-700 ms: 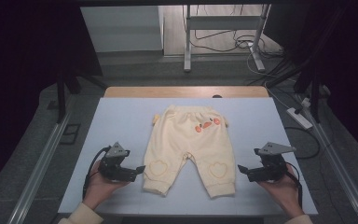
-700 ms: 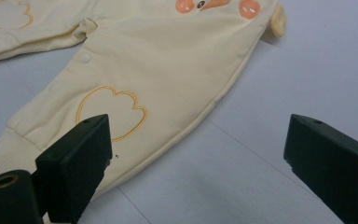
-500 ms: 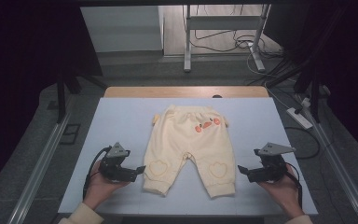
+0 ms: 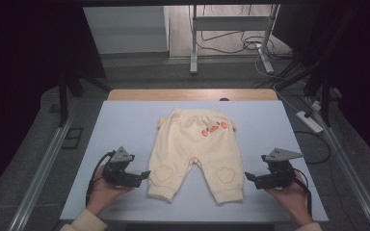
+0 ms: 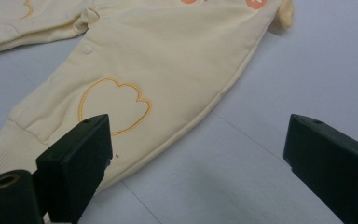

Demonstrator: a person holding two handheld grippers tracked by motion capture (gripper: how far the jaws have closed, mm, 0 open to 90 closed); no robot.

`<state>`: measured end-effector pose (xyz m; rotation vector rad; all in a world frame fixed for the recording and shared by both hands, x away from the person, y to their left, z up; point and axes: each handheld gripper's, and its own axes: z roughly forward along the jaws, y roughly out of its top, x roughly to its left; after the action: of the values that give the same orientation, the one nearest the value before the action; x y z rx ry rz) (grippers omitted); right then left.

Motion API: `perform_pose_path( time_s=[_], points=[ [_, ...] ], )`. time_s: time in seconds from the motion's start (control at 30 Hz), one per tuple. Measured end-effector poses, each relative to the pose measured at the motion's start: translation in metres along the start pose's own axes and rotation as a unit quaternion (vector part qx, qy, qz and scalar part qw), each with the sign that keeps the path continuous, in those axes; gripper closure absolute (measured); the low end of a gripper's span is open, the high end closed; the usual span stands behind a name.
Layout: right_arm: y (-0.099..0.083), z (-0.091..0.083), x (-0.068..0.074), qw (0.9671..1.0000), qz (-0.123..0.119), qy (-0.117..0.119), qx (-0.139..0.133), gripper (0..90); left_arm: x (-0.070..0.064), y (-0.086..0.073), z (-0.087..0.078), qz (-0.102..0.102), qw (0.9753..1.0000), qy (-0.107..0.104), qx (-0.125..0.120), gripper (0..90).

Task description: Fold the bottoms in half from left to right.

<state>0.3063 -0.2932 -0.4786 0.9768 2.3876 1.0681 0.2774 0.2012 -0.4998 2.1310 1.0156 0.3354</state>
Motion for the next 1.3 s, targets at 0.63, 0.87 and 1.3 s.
perform_pose_path(
  time_s=[0.63,0.87,1.3],
  points=[
    [0.002,0.001,0.005,1.0,0.0,0.008,-0.006,8.1,0.001,-0.001,0.0,0.0,1.0,0.003,0.002,12.2],
    [0.006,0.006,0.009,0.9999,-0.004,0.015,-0.005,8.1,0.001,-0.002,0.0,0.0,1.0,0.005,0.0,12.6],
    [0.016,0.013,0.018,0.9994,-0.013,0.029,-0.011,8.1,0.001,-0.003,-0.001,0.001,1.0,0.007,-0.003,12.7]
  ],
)
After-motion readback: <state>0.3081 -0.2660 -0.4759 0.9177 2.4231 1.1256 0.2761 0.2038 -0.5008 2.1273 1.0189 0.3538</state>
